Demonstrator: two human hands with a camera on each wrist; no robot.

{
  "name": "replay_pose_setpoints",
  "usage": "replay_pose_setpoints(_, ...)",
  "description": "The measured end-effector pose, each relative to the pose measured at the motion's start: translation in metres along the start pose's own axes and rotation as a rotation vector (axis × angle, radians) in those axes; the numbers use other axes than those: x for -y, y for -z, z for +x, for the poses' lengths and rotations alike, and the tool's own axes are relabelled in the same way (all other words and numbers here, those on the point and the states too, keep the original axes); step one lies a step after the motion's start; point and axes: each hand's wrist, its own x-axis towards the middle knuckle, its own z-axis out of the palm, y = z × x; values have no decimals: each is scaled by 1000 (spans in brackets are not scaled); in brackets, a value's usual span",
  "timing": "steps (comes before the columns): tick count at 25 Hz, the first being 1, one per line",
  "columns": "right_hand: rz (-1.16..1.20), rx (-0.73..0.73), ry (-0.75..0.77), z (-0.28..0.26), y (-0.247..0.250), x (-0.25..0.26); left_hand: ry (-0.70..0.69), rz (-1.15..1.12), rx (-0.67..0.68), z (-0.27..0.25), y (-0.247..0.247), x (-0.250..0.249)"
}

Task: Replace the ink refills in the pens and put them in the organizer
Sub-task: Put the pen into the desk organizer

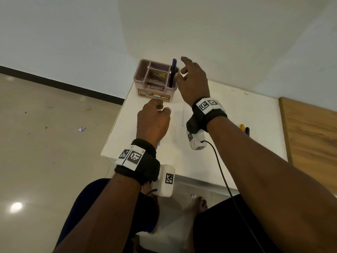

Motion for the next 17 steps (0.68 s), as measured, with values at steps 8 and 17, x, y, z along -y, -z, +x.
replay_pose_setpoints(8,133,-83,-155,-91,44,-33,-98,8,88,-33,-26,-7)
replay_pose_setpoints(17,-4,-48,-523,-163,118,-131,-217,213,295,-62,-95,-23)
